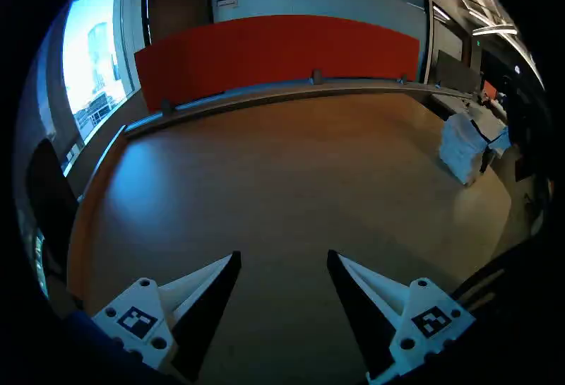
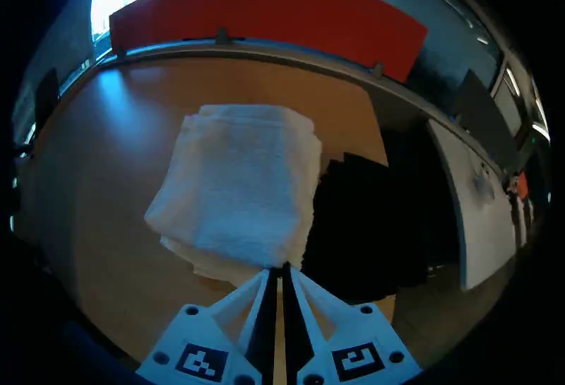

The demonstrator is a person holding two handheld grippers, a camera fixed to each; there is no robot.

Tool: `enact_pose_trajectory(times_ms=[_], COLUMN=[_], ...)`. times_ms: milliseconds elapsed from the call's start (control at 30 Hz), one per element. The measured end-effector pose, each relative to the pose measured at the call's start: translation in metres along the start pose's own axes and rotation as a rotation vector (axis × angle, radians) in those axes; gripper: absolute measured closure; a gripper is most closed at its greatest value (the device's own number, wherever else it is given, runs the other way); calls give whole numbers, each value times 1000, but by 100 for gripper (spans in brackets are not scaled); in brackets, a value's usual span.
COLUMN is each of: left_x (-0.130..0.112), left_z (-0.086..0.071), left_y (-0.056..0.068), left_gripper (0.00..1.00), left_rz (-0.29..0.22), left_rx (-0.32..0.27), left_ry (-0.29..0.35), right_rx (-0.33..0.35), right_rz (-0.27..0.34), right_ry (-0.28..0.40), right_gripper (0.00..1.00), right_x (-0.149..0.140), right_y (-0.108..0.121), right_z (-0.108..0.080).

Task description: Fold towel

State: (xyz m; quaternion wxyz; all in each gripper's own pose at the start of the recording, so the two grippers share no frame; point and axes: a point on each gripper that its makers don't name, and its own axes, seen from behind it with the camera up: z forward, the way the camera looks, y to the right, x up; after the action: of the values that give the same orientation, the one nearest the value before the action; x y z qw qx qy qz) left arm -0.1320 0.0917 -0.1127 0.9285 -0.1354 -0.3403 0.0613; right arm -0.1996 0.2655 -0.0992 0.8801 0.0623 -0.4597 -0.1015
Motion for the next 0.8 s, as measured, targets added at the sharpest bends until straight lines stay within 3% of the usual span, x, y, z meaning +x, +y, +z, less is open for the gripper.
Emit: enact_pose_trajectory(times_ms=[333,500,533,800], left_x=[-1,-1,-1,0], left_z=[0,0,0,-1], left_y=[-1,-3,-3,-6], left_gripper=[10,10,10,10], left_rz=[-4,-12,-13,-20], left_rx=[0,1,1,5], left_ry=[1,4,5,16], right_rx=[-8,-5,-3,-10], right_rz=[7,14,17,51], right_ry=[16,24,23,62], right_gripper=[95,87,84,18], right_x=[5,7,7,18], right_y=[0,-3,-4,-9], right_z=[-2,-7,-8,-18])
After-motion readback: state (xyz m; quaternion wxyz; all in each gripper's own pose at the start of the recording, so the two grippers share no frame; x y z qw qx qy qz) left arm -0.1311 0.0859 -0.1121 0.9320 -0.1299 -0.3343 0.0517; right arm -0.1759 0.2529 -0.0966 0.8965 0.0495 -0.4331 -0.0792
